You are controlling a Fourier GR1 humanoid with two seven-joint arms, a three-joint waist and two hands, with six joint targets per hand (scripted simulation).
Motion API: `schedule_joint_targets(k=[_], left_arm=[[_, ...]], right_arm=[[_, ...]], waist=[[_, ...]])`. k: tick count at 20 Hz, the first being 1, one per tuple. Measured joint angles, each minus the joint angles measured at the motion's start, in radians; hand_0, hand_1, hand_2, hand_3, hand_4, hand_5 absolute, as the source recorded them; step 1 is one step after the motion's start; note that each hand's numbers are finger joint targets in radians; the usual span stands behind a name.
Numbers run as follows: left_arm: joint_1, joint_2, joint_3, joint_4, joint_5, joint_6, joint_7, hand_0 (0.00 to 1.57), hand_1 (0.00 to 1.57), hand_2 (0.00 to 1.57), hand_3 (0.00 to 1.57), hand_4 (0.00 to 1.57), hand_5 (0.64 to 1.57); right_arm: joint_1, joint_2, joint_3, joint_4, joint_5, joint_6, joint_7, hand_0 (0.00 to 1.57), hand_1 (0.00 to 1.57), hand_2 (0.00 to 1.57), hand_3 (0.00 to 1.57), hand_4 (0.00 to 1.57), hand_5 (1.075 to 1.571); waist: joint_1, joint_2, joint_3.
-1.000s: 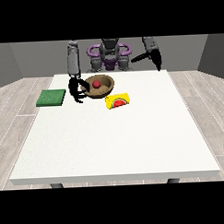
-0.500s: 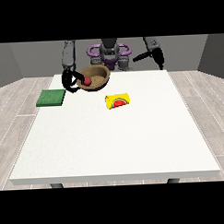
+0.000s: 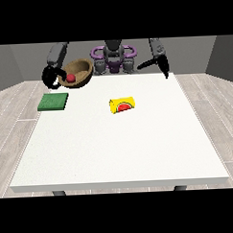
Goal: Pick the cup and pour the ball into the bowl, then pick the bowl and place it on the pad
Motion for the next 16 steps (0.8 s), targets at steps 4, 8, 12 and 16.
schedule_joint_targets(k=[4,8,12,16], left_arm=[[0.004,-0.017,-0.011,0.008,-0.010,0.025,-0.059,0.00,0.00,0.00,0.00,0.00,1.566],[-0.041,-0.029,-0.027,-0.029,-0.022,0.052,-0.067,0.00,0.00,0.00,0.00,0.00,1.565],[-0.086,-0.058,-0.068,-0.111,-0.059,0.096,-0.054,0.00,0.00,0.00,0.00,0.00,1.564],[-0.116,-0.055,-0.087,-0.200,-0.075,0.109,-0.023,0.00,0.00,0.00,0.00,0.00,1.563]], right_arm=[[0.011,-0.064,-0.046,0.000,-0.041,0.069,-0.018,1.57,1.57,1.57,1.57,1.08,1.559],[-0.002,-0.161,-0.118,0.046,-0.095,0.155,-0.055,1.57,1.57,1.57,1.44,1.02,1.562],[-0.016,-0.250,-0.179,0.113,-0.127,0.224,-0.131,1.57,1.57,1.57,1.34,1.01,1.567],[-0.021,-0.320,-0.206,0.166,-0.121,0.267,-0.224,1.57,1.57,1.57,0.00,1.03,1.566]], waist=[[0.000,0.052,0.0001],[0.024,0.143,0.0008],[0.052,0.256,0.0019],[0.070,0.343,0.0023]])
